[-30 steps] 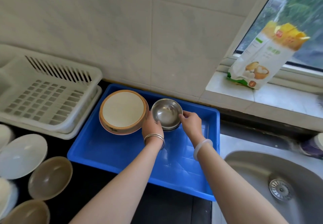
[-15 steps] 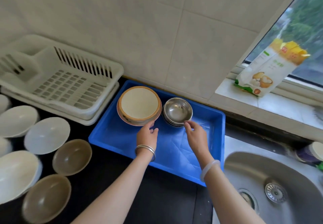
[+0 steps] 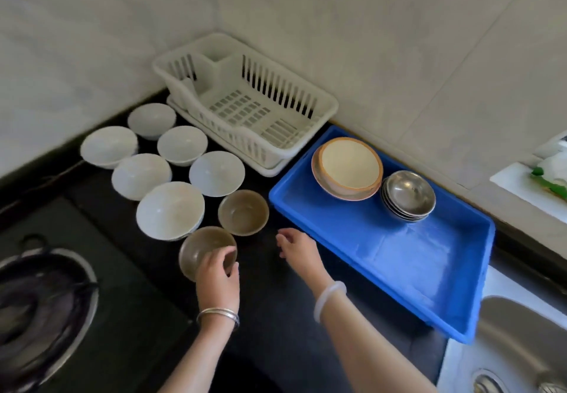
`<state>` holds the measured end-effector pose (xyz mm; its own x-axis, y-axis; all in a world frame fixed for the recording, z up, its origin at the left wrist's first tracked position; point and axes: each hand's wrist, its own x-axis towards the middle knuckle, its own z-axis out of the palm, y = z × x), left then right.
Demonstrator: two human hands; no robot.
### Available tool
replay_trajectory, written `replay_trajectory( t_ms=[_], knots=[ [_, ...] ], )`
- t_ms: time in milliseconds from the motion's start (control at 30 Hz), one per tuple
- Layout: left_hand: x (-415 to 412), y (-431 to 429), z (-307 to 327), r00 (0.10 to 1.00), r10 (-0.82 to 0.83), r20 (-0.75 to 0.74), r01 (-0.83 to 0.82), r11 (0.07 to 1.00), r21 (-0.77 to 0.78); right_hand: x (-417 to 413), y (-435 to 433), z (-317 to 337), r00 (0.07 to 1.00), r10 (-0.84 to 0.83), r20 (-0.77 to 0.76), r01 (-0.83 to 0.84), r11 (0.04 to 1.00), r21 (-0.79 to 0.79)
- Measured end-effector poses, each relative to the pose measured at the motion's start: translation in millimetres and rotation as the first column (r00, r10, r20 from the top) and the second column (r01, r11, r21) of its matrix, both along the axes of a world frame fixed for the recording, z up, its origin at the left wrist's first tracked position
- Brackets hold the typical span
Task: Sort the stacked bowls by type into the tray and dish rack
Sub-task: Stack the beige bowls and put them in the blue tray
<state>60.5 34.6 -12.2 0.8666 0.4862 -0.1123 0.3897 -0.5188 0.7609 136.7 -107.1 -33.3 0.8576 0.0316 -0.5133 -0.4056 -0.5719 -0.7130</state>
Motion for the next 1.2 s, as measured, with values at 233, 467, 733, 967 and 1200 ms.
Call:
replay_trajectory(
  t_ms=[233,467,733,967,1200],
  knots=[
    [-24.3,49.3,-24.7,0.975,0.218,-0.033,-0.215,0.974,0.072,34.2,49.1,-10.6,0.976,-0.148,-0.159,0.163,0.983,0.086],
    [-18.4,60.7,-32.7,0.919,0.347,-0.186,-0.389,0.87,-0.302,24.7,52.7,-2.1,0.91,-0.366,-0.194,0.408,0.871,0.274],
    [-17.3,69.2,-40.3,0.923,0.318,-0.216,-0.381,0.826,-0.415,-2.0,47.3,34.3,0.969,-0.247,-0.032,0.247,0.935,0.256],
    [-17.2,71.5,-46.5,0.899,0.383,-0.212,-0.423,0.638,-0.643,-21.4,67.7,29.6,1.0,0.005,0.005,-0.005,0.999,0.038],
    [-12.0,79.3,-46.8,0.884,0.405,-0.235,-0.452,0.609,-0.651,-17.0,88.6,16.6,0.998,0.051,-0.041,-0.052,0.999,-0.015]
  ],
)
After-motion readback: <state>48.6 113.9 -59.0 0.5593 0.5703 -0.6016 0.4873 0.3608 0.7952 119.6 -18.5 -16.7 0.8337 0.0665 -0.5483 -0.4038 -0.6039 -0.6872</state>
